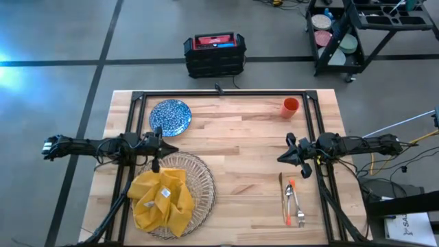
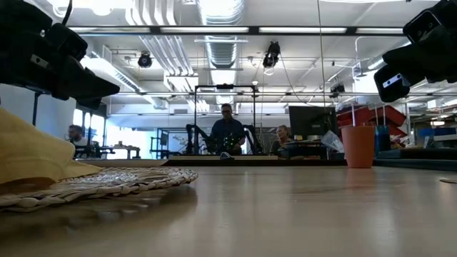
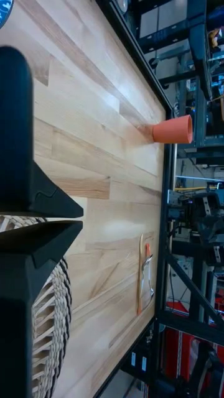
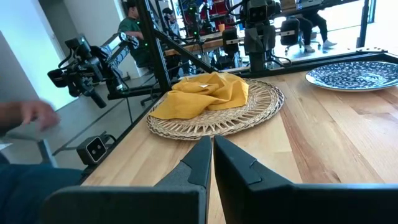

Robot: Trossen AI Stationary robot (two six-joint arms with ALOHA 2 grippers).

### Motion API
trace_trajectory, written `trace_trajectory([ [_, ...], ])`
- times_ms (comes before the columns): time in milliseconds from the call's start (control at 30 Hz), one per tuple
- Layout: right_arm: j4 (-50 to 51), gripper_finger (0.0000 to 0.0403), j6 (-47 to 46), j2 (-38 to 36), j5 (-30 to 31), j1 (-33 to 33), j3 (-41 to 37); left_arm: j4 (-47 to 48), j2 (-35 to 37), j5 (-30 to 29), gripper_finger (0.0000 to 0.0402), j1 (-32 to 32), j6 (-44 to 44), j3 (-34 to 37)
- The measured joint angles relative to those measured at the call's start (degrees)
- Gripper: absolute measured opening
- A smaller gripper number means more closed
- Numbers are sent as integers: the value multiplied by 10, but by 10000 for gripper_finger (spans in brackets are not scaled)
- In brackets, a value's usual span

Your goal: Set table place

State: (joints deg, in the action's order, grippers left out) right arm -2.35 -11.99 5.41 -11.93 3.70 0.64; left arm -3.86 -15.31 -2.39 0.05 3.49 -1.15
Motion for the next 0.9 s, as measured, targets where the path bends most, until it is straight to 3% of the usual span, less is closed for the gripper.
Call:
trace_trajectory([
  [300,0,2,19,0,2,0,0,0,0,0,7,0,0,0],
  [433,4,2,122,0,45,0,0,0,0,0,7,0,0,0],
  [600,-5,2,147,0,103,0,0,-29,0,0,7,1,-6,0],
  [667,-8,2,122,0,104,0,0,-50,0,0,7,0,18,0],
  [767,-13,2,41,0,112,0,0,-72,0,2,6,0,145,0],
  [900,-12,2,-51,0,211,0,0,-88,0,-46,7,1,218,0],
])
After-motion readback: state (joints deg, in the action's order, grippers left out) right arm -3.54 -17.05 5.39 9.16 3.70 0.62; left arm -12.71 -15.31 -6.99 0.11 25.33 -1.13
